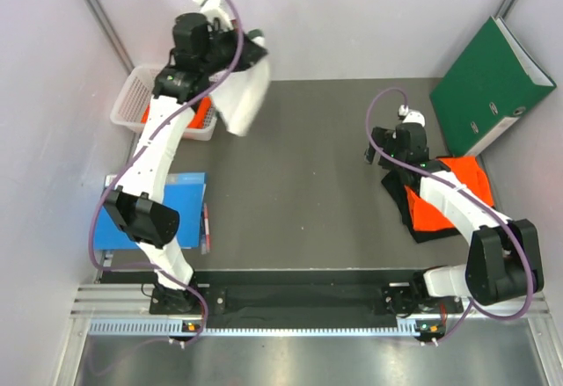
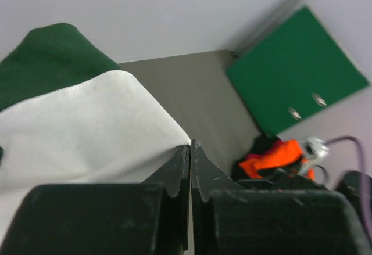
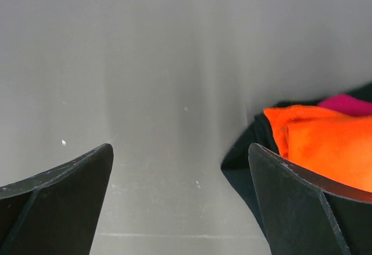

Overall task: Fold and stack the t-shirts
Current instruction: Move the tshirt to the center of the board

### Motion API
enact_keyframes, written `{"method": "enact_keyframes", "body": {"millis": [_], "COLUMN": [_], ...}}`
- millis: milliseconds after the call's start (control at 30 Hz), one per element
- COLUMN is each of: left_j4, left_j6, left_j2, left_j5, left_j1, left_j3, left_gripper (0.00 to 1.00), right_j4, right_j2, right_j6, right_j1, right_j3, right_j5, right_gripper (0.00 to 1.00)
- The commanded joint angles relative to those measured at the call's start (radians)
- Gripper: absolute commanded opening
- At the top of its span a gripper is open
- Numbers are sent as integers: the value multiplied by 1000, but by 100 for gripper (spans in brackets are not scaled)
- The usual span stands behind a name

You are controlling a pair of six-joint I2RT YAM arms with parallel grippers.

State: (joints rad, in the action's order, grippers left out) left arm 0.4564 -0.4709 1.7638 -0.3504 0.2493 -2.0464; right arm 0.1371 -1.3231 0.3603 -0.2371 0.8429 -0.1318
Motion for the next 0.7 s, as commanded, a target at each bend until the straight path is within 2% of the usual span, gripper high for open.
{"method": "enact_keyframes", "body": {"millis": [0, 100, 167, 200, 267, 300, 367, 400, 500, 600, 667], "left_j4": [-143, -133, -86, -85, -142, -172, -244, -269, -248, -222, -220], "left_j6": [-17, 0, 26, 40, 19, -32, -108, -127, -149, -155, -153], "left_j2": [-47, -49, -62, -73, -111, -124, -145, -148, -139, -124, -118], "left_j5": [-98, -88, -26, 2, 56, 44, 10, 2, -6, 14, 14], "left_j1": [99, 137, 162, 169, 182, 182, 188, 191, 209, 220, 228], "left_j3": [-51, 27, 145, 276, 436, 604, 757, 888, 1041, 1113, 1132], "left_gripper": [0, 0, 0, 0, 0, 0, 0, 0, 0, 0, 0], "right_j4": [-31, -33, -25, -22, -22, -24, -28, -27, -37, -76, -114], "right_j2": [25, 25, 30, 38, 48, 59, 64, 62, 45, 15, 1], "right_j6": [29, 28, 29, 29, 25, 25, 19, 19, 16, 26, 43], "right_j1": [7, 10, 15, 18, 22, 24, 27, 28, 32, 39, 44], "right_j3": [-16, -24, -21, -22, -30, -34, -41, -42, -45, -50, -56], "right_j5": [-46, -52, -61, -63, -75, -78, -78, -78, -62, -3, 89], "right_gripper": [100, 100, 100, 100, 100, 100, 100, 100, 100, 100, 100]}}
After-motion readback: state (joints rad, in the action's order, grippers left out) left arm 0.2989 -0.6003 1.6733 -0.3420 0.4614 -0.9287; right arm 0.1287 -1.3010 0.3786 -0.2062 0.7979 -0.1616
